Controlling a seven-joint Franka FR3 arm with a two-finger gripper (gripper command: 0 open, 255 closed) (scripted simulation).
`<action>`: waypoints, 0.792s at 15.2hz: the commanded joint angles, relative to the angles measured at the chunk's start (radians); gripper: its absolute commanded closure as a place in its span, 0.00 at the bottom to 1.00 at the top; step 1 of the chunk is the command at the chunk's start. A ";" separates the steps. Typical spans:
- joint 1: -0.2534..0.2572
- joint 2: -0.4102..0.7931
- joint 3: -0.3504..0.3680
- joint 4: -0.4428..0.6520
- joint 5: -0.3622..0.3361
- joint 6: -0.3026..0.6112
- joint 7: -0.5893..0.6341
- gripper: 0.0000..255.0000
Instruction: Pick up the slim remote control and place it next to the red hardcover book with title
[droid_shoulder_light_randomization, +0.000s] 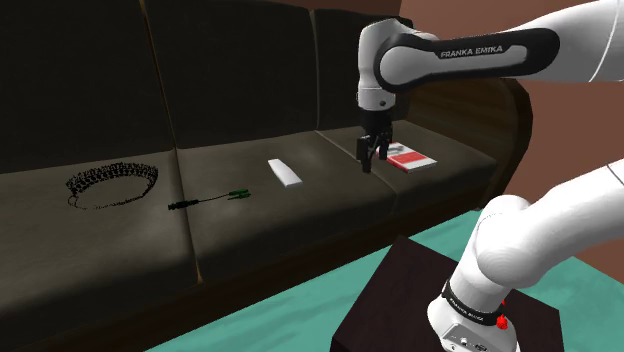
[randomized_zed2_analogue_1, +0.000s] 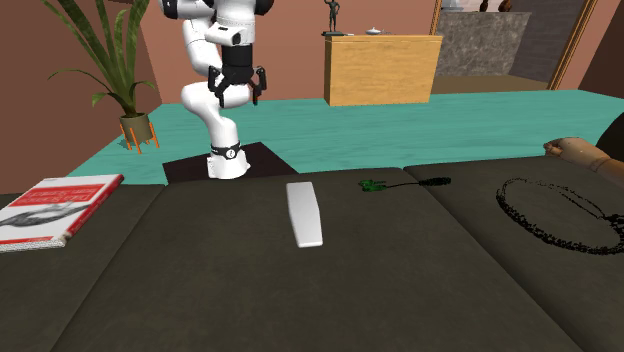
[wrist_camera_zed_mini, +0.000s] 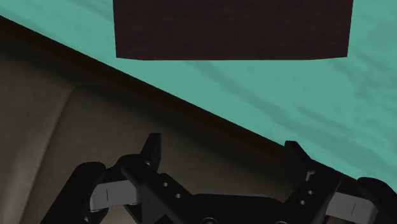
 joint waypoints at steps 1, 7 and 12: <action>0.001 0.072 0.011 0.027 0.014 0.055 0.037 0.00; -0.006 0.289 0.024 0.143 0.035 0.181 0.120 0.00; -0.011 0.472 0.029 0.275 0.045 0.255 0.182 0.00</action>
